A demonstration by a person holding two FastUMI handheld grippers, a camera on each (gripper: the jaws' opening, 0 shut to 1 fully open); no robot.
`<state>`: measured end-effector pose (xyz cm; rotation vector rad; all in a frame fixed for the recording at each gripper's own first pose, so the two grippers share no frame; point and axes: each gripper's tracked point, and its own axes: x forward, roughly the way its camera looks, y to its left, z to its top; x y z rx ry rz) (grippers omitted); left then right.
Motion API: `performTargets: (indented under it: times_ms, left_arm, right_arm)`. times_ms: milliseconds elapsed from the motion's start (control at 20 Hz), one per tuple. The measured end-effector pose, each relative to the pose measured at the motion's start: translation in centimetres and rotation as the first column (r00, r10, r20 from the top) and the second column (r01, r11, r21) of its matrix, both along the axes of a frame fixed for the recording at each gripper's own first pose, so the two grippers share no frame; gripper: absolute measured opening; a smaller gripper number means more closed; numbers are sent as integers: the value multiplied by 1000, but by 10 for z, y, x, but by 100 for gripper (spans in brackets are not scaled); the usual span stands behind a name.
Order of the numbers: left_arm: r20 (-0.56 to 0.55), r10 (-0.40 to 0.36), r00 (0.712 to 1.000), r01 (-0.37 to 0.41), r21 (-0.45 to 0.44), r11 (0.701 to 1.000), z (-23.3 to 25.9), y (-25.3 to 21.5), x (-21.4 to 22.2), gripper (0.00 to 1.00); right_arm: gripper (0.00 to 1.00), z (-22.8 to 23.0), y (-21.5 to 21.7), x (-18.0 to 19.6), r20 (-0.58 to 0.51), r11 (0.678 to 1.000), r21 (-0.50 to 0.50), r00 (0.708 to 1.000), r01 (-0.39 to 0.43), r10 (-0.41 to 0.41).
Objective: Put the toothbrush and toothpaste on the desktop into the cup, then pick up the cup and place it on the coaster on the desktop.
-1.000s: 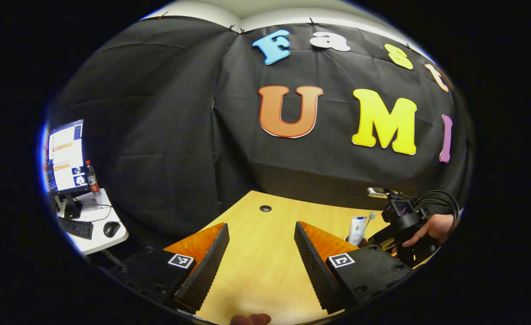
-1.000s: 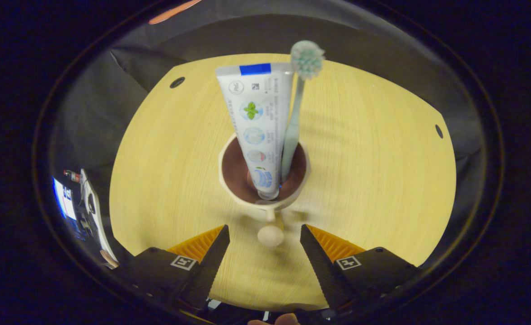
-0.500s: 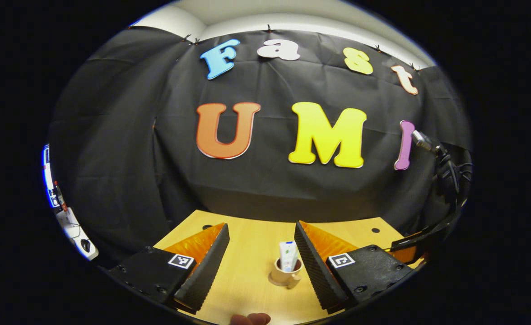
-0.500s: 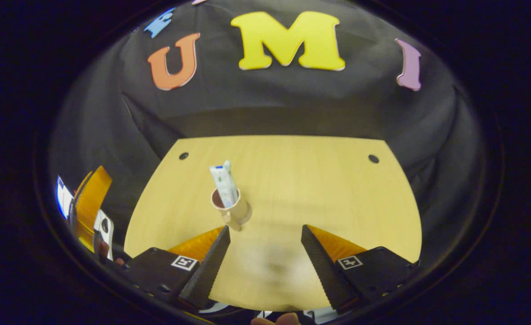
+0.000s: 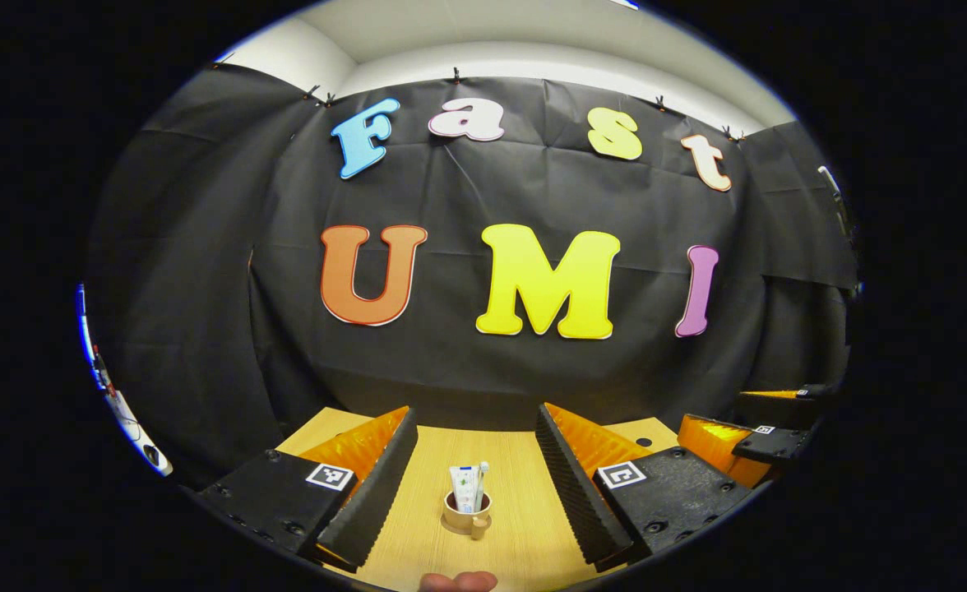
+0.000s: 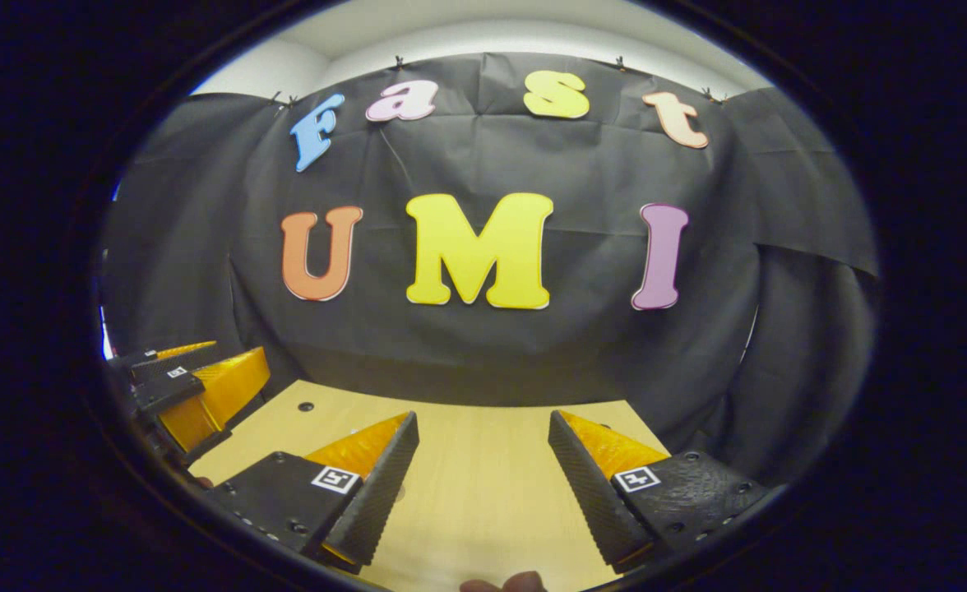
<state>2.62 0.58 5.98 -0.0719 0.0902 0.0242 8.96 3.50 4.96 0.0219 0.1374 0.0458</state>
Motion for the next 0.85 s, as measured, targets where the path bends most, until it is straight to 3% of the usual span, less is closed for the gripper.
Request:
performTargets:
  times_ms: [800,850]
  left_arm:
    - [-6,2,1000,-2,19,1000,-5,-14,-3,92]
    - [-6,0,1000,0,17,1000,-5,-15,-3,84]
  right_arm:
    - [96,10,-11,8,71,1000,-23,997,-10,11]
    - [96,10,-10,9,73,999,-30,997,-12,14]
